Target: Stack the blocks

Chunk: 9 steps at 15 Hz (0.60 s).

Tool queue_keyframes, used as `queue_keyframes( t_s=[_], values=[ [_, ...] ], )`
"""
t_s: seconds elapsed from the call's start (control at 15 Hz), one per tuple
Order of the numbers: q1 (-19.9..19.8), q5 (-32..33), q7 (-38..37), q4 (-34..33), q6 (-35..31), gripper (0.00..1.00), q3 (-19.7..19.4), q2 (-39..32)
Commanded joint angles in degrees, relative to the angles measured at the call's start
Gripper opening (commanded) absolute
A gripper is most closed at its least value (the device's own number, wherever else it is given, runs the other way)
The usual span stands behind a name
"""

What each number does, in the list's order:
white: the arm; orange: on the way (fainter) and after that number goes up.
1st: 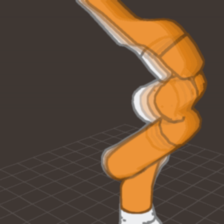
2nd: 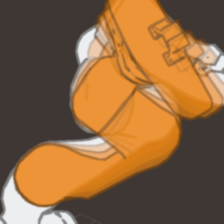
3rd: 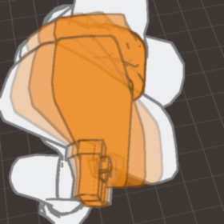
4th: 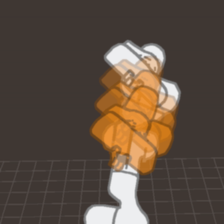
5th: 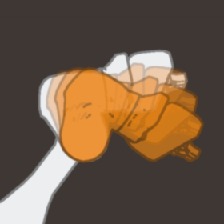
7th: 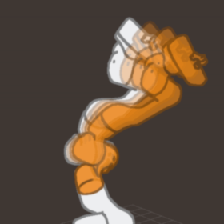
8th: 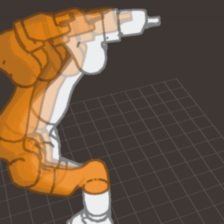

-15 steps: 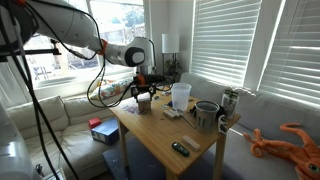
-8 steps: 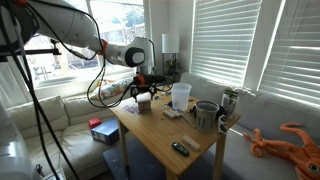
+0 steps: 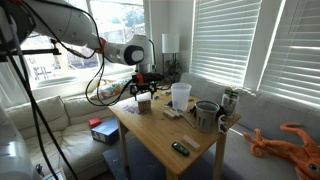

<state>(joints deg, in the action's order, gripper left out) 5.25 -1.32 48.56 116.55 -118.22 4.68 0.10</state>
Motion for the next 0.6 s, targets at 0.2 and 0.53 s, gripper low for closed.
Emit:
queue_keyframes(
  t_s=[0.2, 0.53],
  values=[
    [-0.02, -3.93, -17.36, -1.18, 7.91, 1.0, -0.19, 6.91],
    [-0.08, -5.76, -31.45, -2.49, 12.68, 1.0, -0.65, 10.1]
  ],
)
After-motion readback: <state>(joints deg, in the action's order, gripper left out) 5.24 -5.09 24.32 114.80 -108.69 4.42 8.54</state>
